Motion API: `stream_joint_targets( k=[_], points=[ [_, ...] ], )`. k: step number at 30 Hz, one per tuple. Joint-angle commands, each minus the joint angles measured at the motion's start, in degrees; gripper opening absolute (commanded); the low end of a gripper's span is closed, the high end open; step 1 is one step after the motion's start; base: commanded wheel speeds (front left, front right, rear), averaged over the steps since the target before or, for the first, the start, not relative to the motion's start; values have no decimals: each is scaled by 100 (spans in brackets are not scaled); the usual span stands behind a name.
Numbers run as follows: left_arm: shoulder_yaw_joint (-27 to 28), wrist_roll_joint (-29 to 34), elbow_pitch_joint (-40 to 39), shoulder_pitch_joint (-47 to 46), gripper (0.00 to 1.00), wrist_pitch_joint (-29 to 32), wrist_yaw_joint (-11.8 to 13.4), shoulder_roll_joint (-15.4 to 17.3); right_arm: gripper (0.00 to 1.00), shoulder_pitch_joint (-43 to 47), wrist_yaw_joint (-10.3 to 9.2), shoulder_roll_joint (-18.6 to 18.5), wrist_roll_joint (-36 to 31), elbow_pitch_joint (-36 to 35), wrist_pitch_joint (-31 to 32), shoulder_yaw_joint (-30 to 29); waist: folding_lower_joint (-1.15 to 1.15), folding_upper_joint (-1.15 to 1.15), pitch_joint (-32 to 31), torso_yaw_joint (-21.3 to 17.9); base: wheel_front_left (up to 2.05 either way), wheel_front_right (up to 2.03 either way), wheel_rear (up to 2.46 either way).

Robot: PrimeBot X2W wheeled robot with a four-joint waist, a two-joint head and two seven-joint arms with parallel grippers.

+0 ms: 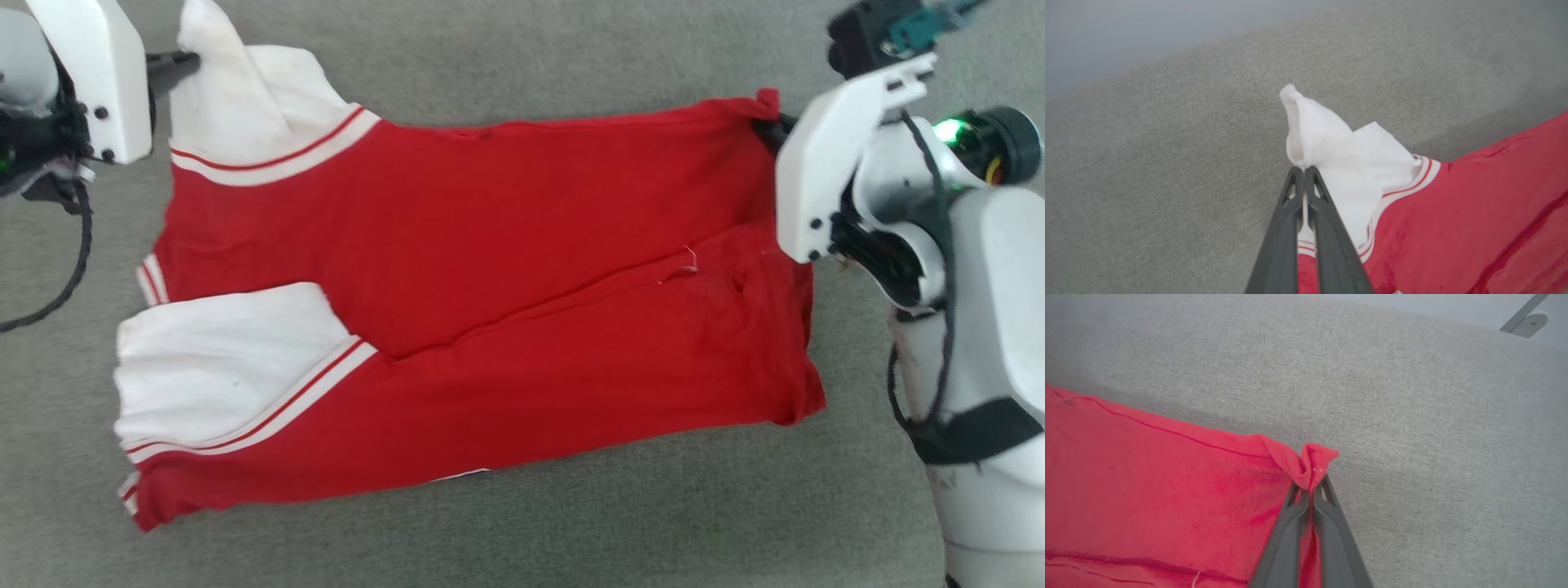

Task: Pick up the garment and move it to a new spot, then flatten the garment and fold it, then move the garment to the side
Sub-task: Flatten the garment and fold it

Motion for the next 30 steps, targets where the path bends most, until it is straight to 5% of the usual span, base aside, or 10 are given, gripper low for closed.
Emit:
stream_joint_targets(
  k=[1,8,20,28,30],
  points=[
    [-2,-78,-104,139,0,-13,19,32,0,138,0,-75,17,-119,-42,-24,0,0,-221,180,0,0,0],
    [-6,-215,-1339,750,0,-53,329,486,0,980,0,-338,170,-1111,49,-167,0,0,-573,419,0,0,0],
    [-134,-452,-3802,2185,0,-264,1406,1700,0,2554,0,-581,546,-2476,542,-510,0,0,-750,630,0,0,0],
    [-472,-740,-4001,3081,0,-503,1674,1736,0,3177,0,-451,430,-2281,564,-639,0,0,-746,667,0,0,0],
    [-516,-798,-3804,3216,0,-581,1649,1634,29,3193,0,-391,419,-2116,520,-602,0,0,-746,664,0,0,0]
  ],
)
